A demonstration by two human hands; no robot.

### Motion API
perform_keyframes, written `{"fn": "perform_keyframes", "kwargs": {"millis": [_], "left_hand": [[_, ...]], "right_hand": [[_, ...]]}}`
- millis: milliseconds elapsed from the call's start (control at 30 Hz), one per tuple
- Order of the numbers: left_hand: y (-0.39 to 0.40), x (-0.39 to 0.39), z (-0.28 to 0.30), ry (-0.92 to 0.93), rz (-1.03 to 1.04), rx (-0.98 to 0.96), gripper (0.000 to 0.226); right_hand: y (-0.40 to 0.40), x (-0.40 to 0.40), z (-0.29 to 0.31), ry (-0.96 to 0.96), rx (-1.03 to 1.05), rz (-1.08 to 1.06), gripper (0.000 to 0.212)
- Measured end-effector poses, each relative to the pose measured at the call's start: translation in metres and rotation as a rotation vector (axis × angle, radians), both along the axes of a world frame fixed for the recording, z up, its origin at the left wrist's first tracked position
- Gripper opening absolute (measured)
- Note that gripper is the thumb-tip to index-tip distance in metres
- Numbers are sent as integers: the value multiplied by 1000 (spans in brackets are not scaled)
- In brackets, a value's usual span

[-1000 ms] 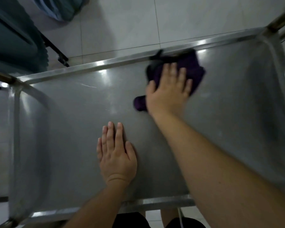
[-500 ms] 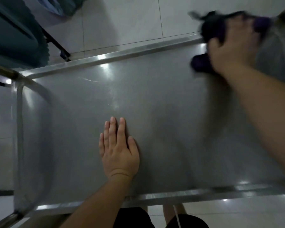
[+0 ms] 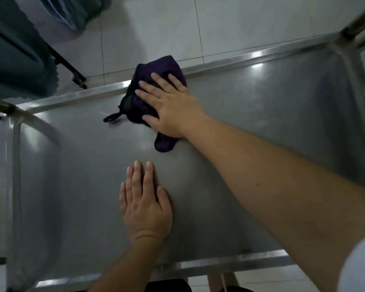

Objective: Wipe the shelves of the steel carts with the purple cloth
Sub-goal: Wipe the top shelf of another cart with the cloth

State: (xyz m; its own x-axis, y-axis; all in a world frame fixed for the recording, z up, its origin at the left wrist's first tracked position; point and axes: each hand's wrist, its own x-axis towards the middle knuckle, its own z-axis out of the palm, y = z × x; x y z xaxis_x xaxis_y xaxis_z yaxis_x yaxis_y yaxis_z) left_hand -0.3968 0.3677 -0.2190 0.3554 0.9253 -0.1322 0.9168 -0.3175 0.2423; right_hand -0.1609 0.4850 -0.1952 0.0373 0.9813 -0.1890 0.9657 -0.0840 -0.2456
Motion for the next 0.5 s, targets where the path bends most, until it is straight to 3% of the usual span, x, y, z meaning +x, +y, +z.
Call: {"fn": "perform_keyframes", "kwargs": {"millis": [100,267,367,500], "left_hand": [[1,0,-1,-9,0,14,67],[2,1,0,-3,-7,2,67],[1,2,5,-2,-11,-16,67],[1,4,10,2,-10,-30,69]], "right_hand": [[-8,35,-2,-13,22,2,75],[-74,159,3,-54,106,-498,73],[-138,226,7,-79,33,-754,76],[-193,237,9,-70,-38,-764,83]]}}
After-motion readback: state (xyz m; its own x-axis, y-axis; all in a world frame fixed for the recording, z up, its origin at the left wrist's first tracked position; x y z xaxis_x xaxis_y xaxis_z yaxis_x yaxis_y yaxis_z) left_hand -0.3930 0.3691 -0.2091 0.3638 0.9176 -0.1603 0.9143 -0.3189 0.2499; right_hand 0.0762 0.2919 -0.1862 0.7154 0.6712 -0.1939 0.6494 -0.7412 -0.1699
